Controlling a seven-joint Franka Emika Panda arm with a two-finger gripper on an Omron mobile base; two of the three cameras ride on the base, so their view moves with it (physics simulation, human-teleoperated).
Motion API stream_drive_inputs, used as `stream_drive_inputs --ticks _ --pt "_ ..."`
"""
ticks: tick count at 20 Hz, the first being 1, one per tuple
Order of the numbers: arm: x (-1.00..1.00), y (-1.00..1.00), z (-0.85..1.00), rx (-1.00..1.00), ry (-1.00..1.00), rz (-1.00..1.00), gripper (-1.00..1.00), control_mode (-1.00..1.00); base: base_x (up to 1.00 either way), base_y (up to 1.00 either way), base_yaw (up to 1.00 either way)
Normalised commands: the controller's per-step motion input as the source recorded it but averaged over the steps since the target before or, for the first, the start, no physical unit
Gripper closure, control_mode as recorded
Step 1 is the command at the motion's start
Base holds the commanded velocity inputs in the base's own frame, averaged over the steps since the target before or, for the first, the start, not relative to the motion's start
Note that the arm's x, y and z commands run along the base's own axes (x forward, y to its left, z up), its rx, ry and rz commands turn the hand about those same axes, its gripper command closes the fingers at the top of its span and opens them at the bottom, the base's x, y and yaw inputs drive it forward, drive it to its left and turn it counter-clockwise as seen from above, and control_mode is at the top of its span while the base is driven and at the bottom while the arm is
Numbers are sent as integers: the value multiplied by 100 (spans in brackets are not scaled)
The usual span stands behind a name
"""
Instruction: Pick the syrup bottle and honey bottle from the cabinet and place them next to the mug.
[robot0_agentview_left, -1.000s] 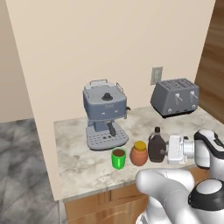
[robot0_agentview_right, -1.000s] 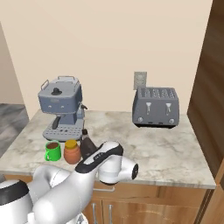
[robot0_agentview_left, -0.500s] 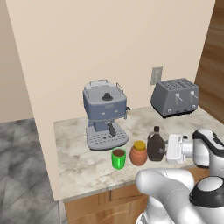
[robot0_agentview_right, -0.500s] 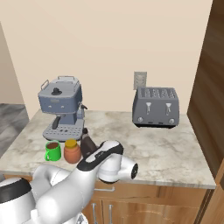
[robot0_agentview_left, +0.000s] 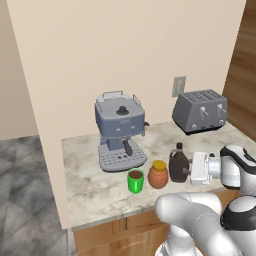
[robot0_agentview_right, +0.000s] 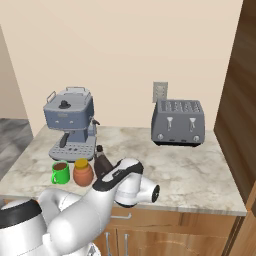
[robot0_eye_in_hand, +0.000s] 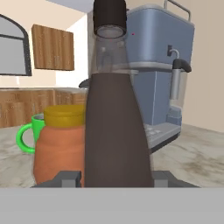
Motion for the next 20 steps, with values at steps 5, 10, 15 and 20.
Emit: stream_drive_inputs --ticks 5,10,15,20 --pt "1 -20 -1 0 0 0 100 -100 0 0 0" --pt "15 -1 -12 0 -1 0 100 -100 0 0 0" --pt "8 0 -41 0 -5 0 100 -100 0 0 0" --pt "0 0 -30 0 -8 0 100 -100 0 0 0"
